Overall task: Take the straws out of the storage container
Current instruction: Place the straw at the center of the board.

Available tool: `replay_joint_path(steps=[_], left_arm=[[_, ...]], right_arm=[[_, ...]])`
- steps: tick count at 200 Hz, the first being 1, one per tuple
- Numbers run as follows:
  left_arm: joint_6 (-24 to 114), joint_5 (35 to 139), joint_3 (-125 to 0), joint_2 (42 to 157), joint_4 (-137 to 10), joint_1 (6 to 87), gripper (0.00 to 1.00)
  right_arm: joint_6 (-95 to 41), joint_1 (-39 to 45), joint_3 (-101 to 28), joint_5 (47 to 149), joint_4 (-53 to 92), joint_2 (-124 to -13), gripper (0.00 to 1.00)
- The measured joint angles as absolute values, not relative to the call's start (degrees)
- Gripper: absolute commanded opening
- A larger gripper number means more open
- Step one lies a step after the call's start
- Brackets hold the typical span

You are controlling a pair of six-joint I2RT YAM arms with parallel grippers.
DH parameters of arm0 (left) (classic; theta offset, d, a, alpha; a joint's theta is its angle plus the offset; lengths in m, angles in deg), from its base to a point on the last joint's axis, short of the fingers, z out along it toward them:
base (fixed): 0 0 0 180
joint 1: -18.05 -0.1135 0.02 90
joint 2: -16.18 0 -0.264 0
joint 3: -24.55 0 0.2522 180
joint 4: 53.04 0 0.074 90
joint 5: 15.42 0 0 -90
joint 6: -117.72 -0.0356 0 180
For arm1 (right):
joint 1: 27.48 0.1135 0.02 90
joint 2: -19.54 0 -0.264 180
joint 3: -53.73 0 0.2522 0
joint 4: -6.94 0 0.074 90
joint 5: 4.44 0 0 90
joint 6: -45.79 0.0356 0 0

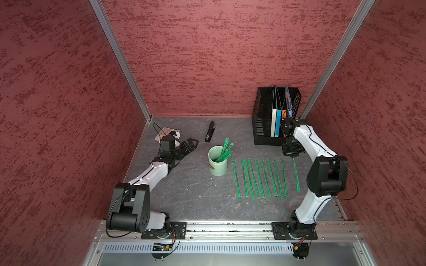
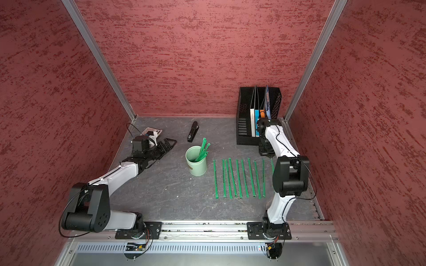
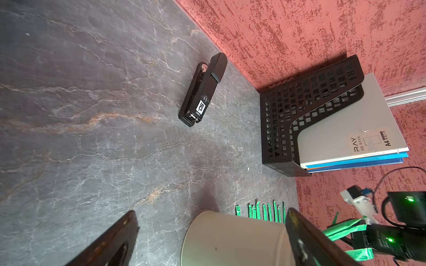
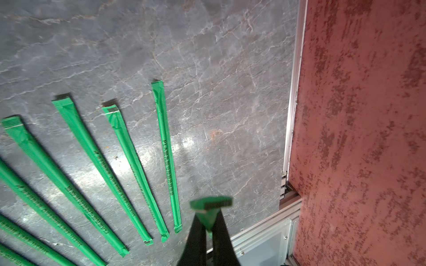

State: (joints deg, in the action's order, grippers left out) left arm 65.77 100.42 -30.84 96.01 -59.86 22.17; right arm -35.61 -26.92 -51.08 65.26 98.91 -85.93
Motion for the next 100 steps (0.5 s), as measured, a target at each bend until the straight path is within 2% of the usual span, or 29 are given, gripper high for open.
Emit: replay_joint_path(steps=[100], left_arm=[[65.55,100.42,-30.84,96.91,-59.86,22.17,1.00]], right_arm=[[-36.33,-29.19,-45.06,68.96,92.42,-92.92,0.05]])
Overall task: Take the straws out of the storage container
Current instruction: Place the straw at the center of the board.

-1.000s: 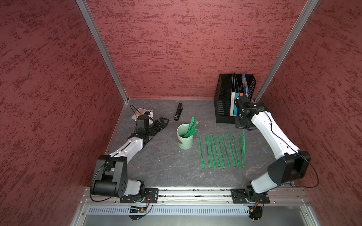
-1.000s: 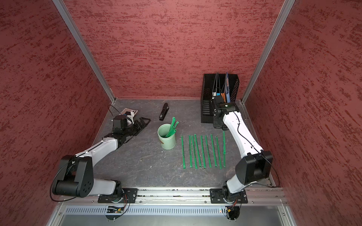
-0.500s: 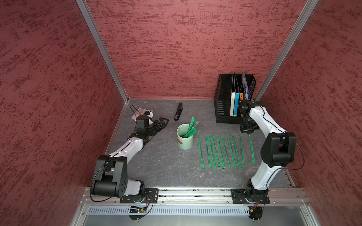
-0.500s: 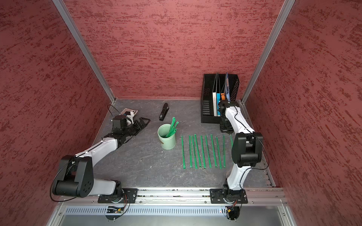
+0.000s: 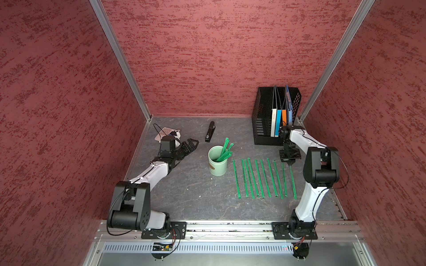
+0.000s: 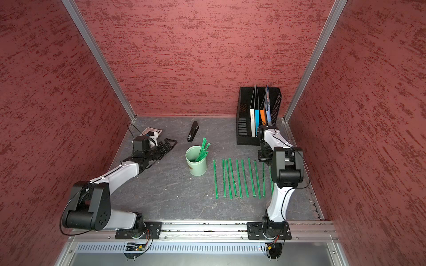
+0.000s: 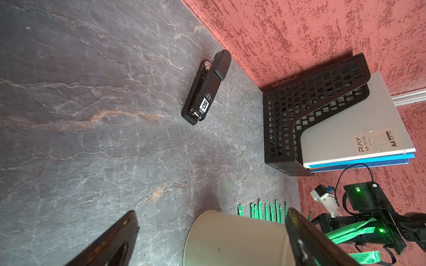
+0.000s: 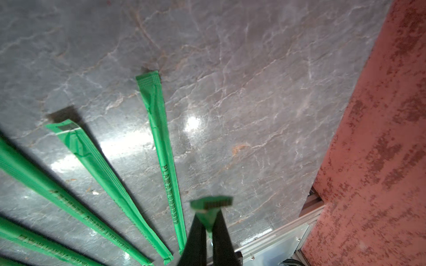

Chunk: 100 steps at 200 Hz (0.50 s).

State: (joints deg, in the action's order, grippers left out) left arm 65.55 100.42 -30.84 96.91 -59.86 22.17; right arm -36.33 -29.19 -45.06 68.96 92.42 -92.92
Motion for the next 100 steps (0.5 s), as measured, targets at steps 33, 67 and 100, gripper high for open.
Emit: replay_joint_path(steps=[33,67,100], left_arm=[[65.37,100.40,-30.84,96.91,-59.90,22.17,1.00],[65.13,100.40,-30.84,96.91,-59.97,22.17,1.00],[64.72,100.23,-30.86,96.91,-60.47,22.17,1.00]], right_arm=[[-36.29,-30.13,-44.58,69.57,90.78,-94.32,0.07],[-36.16,-31.27,-44.58,70.00,89.36,-95.98,0.10],[-36.18,-31.49,-44.78,70.03,88.53,-96.94,0.10]])
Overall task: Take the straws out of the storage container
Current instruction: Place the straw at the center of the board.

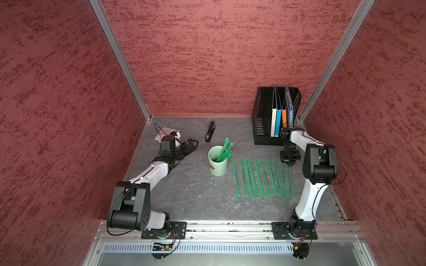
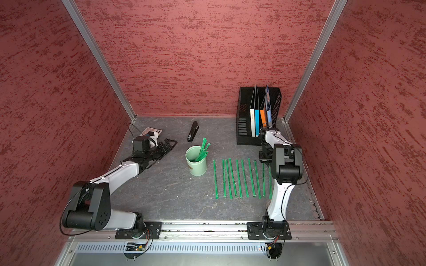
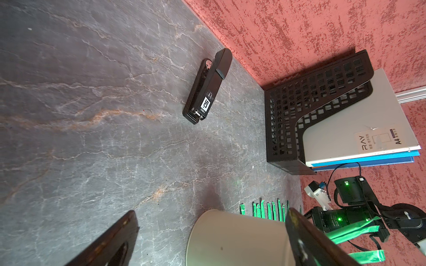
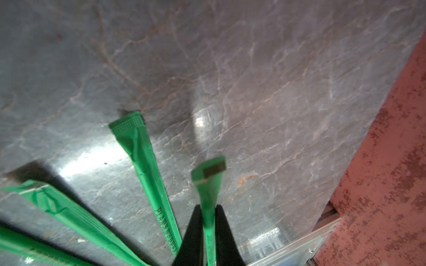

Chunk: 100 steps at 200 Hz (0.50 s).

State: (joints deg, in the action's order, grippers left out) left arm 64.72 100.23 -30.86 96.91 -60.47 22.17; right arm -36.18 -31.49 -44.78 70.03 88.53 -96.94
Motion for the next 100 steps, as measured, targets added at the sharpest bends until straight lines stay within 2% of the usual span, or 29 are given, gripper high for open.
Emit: replay_joint_path(steps=[37,72,100], left_arm=[[64.39,100.18,-31.27,97.48,-60.76,22.17,1.00],[64.30,100.18,-31.34,98.05,-60.89,22.17,1.00],[64.10,100.18,-31.69,98.02,-61.46,22.17,1.00]], right_arm=[[-36.36,-31.49,-46.16,69.96,88.12,-98.85,0.12],[-36.29,-31.51,-46.22,69.85,87.70,-98.69,0.20],[-35.85,-31.49,-43.08,70.03,86.11,-92.92,0.26]])
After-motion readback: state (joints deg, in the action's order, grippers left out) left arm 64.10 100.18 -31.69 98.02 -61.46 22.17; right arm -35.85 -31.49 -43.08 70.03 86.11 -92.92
